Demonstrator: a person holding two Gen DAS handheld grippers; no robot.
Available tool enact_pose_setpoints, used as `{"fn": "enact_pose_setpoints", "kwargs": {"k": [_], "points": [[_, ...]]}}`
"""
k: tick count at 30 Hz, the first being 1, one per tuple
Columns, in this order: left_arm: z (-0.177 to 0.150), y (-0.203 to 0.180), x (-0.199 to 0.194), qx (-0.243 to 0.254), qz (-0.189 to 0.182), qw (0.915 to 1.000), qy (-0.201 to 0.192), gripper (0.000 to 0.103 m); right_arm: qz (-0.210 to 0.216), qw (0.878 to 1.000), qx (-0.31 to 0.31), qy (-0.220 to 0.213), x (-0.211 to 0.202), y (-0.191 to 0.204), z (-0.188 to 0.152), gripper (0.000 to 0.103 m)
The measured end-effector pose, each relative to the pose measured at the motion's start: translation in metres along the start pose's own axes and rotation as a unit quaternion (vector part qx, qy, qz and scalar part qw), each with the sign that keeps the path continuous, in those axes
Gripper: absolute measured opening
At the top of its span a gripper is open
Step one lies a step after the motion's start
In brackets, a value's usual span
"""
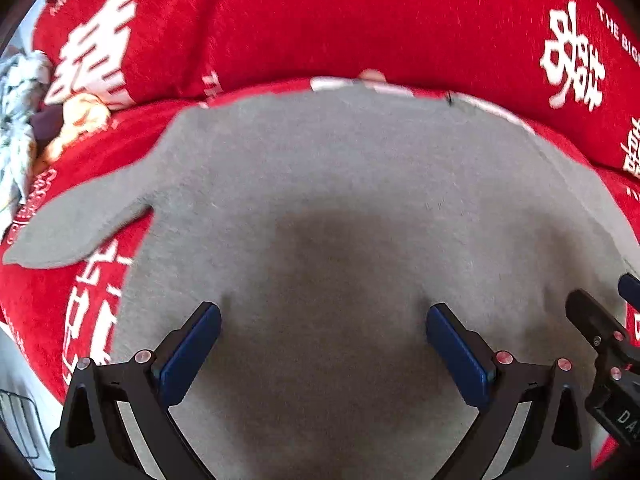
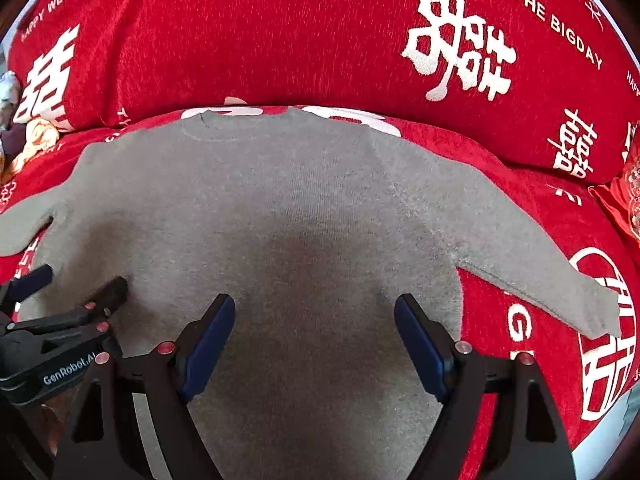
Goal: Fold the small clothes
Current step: 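Move the right tool over the sweater sleeve nearest it, then close the right tool on the grey sleeve cuff and lift it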
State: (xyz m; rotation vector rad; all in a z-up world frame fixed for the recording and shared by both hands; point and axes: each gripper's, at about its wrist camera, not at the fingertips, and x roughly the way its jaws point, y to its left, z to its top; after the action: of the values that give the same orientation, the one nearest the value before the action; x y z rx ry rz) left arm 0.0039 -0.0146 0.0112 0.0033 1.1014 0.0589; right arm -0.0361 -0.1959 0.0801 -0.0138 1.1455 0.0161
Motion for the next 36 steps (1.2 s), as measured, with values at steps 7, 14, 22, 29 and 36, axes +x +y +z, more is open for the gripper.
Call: {"fn": "enact_pose_setpoints", "kwargs": {"k": [7,14,22,29,36], "points": [[0.0,0.001,0.004,-0.007,-0.011,0.9997,0.023,0.103,0.013,0.999,0.005,0.031,0.018,0.006,-0.013,0.084],[0.008,-0.013,-0.002,0.0,-0.026,0.999,0.036,0.103,0.011,0.998,0.058,-0.002,0.0,-0.037,0.001,0.084],[0.025,-0.086,-0.023,0.065,-0.033,0.9973,0.008,0.103,-0.03,0.989,0.146,-0.015,-0.013,-0.131,0.005,0.084],[0.037,-0.156,-0.035,0.107,-0.044,0.9933,-0.003,0.103,-0.053,0.979,0.194,-0.022,-0.014,-0.196,-0.008,0.084],[0.043,-0.211,-0.031,0.132,-0.046,0.9902,0.0,0.103,-0.072,0.964,0.256,-0.016,-0.013,-0.265,-0.039,0.084]]}}
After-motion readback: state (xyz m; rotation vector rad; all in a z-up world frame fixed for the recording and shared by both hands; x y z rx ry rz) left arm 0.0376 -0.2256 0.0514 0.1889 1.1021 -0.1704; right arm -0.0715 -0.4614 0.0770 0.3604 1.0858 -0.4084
